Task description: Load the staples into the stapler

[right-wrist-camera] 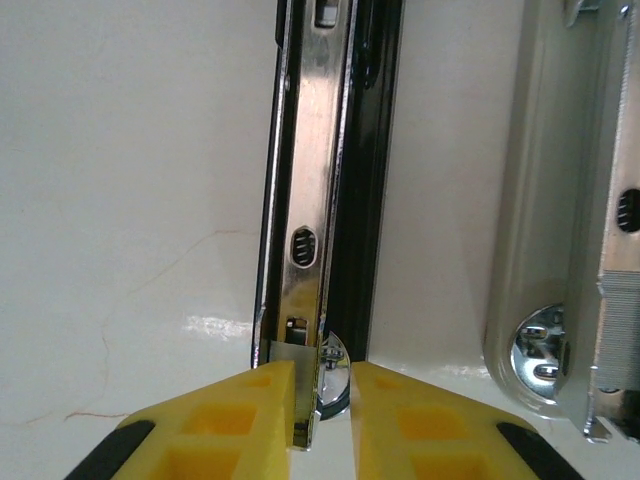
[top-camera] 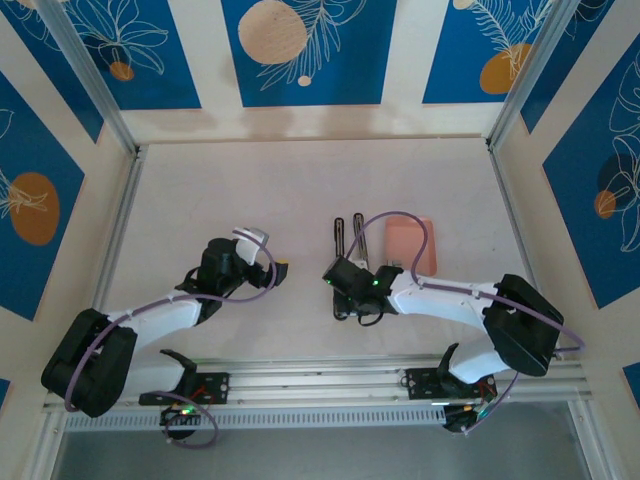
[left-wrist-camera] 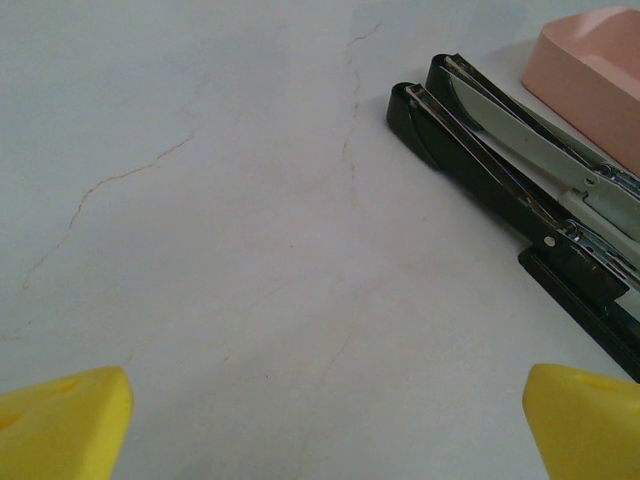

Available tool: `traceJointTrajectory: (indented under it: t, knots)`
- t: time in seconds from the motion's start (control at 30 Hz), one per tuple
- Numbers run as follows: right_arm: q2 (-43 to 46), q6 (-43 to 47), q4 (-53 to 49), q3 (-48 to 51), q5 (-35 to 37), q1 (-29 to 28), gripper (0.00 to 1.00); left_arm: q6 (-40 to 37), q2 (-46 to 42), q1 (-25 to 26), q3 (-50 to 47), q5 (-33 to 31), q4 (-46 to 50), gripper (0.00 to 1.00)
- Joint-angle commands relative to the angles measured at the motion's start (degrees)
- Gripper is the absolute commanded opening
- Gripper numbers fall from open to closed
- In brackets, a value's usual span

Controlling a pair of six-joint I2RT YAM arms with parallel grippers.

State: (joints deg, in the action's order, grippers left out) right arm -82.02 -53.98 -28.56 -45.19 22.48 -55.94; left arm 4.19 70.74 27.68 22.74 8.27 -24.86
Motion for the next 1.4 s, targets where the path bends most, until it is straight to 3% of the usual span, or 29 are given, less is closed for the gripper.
traceJointTrajectory:
  t: [0.0, 0.43, 0.67, 0.83, 1.07, 1.37]
  knots:
    - [-0.99, -1.35, -0.05, 0.58, -1.12, 0.40, 0.23, 0.56, 0.19, 0.57, -0.11, 0.08, -1.33, 1.00]
    - [-0.11, -1.52, -1.64, -0.22, -0.83, 0.66, 0.21, 0.49, 0.10, 0.60, -0.09, 0.04, -1.24, 1.00]
    - [4.32, 0.49, -4.55, -3.61, 2.40, 1.20, 0.35, 1.65, 0.24, 0.62, 0.69, 0.78, -1.15, 1.00]
    - [3.90, 4.55, -7.04, -9.50, 3.56, 4.92, 0.50, 2.01, -0.11, 0.62, 1.53, 0.65, -0.43, 1.00]
    - [-4.46, 9.92, -8.12, -18.61, 2.36, 13.54, 0.59, 2.30, 0.44, 0.48, 3.78, 0.52, 2.33, 1.00]
    - [-19.88, 15.68, -7.68, -30.01, 0.67, 19.61, 0.59, 2.58, 3.57, 0.27, 7.20, -1.32, 5.69, 1.00]
